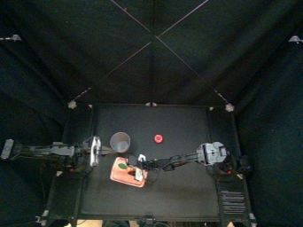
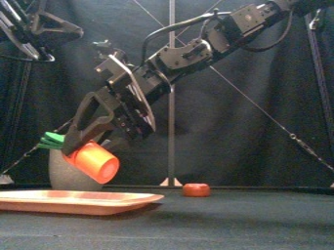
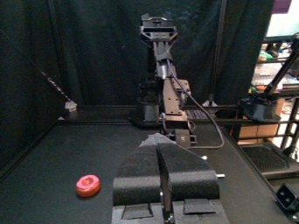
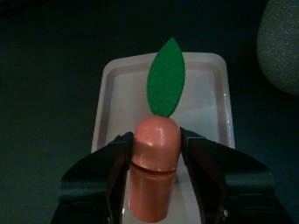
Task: Pick the carrot then place it on the pink plate
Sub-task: Drop carrot on the pink plate and return to neutral
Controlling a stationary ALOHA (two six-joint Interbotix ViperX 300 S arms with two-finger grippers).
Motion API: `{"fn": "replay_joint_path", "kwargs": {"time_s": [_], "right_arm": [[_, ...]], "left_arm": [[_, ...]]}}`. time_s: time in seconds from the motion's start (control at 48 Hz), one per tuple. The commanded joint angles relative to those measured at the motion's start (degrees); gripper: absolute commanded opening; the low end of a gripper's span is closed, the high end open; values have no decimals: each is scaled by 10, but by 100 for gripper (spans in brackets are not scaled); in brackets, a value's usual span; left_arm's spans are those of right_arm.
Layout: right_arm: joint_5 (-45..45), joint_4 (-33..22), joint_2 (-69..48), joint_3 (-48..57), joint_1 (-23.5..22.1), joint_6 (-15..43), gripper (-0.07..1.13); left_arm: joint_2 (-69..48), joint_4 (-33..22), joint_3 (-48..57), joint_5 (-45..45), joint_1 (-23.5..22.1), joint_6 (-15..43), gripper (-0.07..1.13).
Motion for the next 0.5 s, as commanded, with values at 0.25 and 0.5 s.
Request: {"fn": "replay_joint_path", "kwargs": {"time_s": [0.25, 0.5], "right_arm": [[-8, -4, -20, -7, -1, -1, 98], [16, -36, -83, 16, -5, 1, 98]], "left_arm": [[1, 1, -8, -3, 1, 1, -4], [1, 2, -8, -3, 1, 1, -4]]}}
